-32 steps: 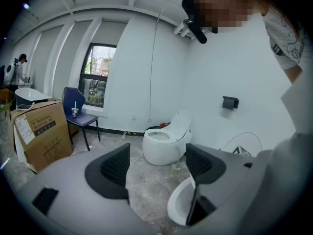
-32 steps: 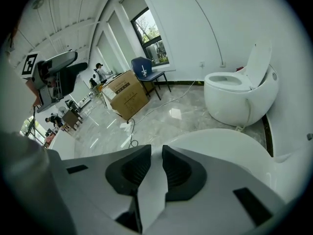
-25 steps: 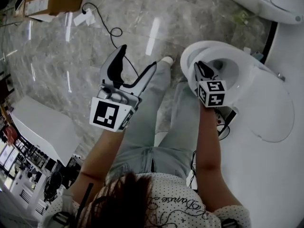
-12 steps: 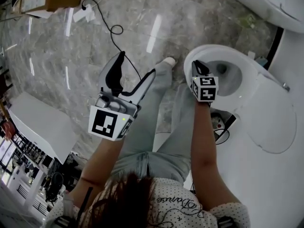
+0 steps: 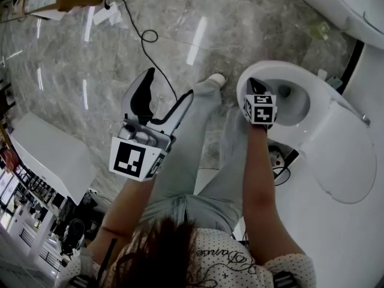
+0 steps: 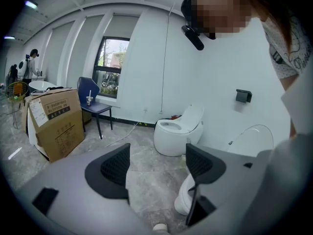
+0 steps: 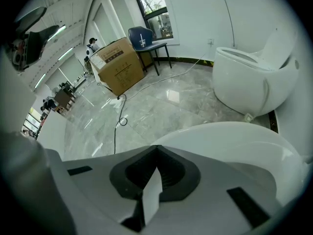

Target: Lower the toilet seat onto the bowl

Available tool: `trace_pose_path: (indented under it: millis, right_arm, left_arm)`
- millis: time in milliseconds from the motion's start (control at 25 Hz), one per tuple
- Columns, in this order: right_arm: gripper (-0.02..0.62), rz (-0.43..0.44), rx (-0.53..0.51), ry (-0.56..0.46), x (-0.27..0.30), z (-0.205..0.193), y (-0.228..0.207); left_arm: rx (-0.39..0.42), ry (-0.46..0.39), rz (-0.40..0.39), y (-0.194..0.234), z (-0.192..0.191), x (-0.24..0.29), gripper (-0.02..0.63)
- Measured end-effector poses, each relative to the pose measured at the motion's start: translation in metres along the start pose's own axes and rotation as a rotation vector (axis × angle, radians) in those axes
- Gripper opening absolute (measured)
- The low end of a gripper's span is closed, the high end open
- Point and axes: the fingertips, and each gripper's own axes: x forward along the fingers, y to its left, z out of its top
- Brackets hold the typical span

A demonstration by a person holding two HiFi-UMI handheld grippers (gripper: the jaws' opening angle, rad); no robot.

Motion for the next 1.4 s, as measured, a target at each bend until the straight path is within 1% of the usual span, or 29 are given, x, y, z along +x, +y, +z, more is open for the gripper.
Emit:
trace_pose_path:
  millis: [240,440,640,800,960,1200,1400]
  right_arm:
    - [0.012,-0.005,0.006,-0.006,0.003,0.000,-0.001]
    - [0.012,0.011,0.022,0.006,0.003,-0.002,0.000]
    - [0.012,0.013,0.056,0.022,-0.005,0.001,-0.004]
    - [0.011,0.008,0.110,-0.022,-0.026,0.011,-0.010]
    - [0.011,0.012,0.152,-0.091,-0.054,0.029,-0.014]
    - [0.011,-0.009,0.122,-0.171,-0.111,0.058,-0.005]
    - [0.011,-0.019,0.212,-0.290,-0.155,0.086,-0.005]
  left_arm:
    - [-0.004,-0.004,0.004,0.003,0.000,0.001,0.356]
    - [-0.006,-0.008,-0.007,0.000,0.005,0.001,0.356]
    - [-0.004,-0.011,-0.037,-0.007,0.016,0.003,0.356]
    - [0.008,-0.027,-0.057,-0.012,0.034,0.005,0.356]
    - [0.016,-0.045,-0.073,-0.014,0.054,0.006,0.356]
    - [0.035,-0.064,-0.113,-0.025,0.087,0.002,0.356]
    - [0.065,-0.098,-0.162,-0.039,0.121,0.001,0.356]
